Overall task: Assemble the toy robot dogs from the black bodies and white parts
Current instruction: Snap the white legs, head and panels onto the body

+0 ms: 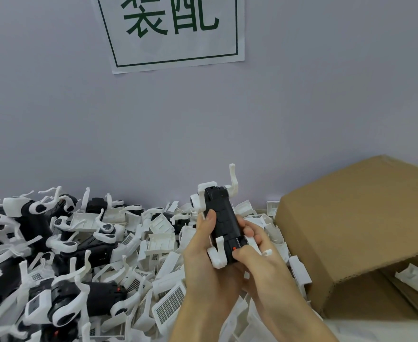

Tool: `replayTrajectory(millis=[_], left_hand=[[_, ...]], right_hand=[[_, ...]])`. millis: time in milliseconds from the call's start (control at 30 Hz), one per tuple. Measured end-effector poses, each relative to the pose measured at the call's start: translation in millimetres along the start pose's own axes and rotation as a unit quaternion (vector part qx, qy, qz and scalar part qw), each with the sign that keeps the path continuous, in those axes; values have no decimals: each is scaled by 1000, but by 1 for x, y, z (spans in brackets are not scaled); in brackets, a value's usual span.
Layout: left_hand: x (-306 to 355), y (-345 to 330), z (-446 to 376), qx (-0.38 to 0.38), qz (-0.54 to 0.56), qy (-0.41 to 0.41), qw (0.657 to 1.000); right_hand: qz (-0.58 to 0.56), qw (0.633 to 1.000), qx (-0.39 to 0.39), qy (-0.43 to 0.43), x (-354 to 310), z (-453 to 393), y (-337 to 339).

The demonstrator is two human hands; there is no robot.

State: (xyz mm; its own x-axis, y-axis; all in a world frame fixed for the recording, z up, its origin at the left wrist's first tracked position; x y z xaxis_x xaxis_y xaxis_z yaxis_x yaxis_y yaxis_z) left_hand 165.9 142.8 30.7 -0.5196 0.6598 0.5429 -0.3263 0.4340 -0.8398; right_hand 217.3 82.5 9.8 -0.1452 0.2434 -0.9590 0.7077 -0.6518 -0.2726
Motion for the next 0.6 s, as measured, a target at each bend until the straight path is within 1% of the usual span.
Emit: replayTrajectory(millis=[67,200,300,367,433,467,533,600], left_hand=[[0,1,-2,2,-17,-4,1000],[5,2,-9,50,-85,-32,995],[11,3,-14,99,-146,-54,983],[14,7,-17,132,-189,-87,969],[14,10,-18,150,-223,-103,958],[13,10,-17,153,-228,-98,957],[12,9,-16,147,-233,-95,957],[12,8,-15,134,-261,-109,950]], right_hand=[[-14,1000,-4,-7,-1,0,-1],[-49,999,-15,-17,-4,0,2],[-45,999,4,2,-10,1,11],[-35,998,29,37,-15,2,17],[28,991,82,104,-20,4,21],[70,982,104,143,-23,6,22],[139,962,123,198,-27,8,19],[205,941,132,236,-29,9,17]])
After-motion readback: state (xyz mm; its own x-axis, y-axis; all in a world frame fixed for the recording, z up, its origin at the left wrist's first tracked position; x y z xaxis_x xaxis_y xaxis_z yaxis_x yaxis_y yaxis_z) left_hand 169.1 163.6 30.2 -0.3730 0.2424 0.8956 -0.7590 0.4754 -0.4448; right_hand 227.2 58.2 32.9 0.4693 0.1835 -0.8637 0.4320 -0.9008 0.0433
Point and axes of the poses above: each hand's wrist, its own z-axis away from the middle knuckle, its own y-axis out of the back of the hand, x = y × z, the point moved 3 cm from there along -z, towards the middle knuckle, and after that the axes turned 4 degrees about x, right-handed, at the moved point
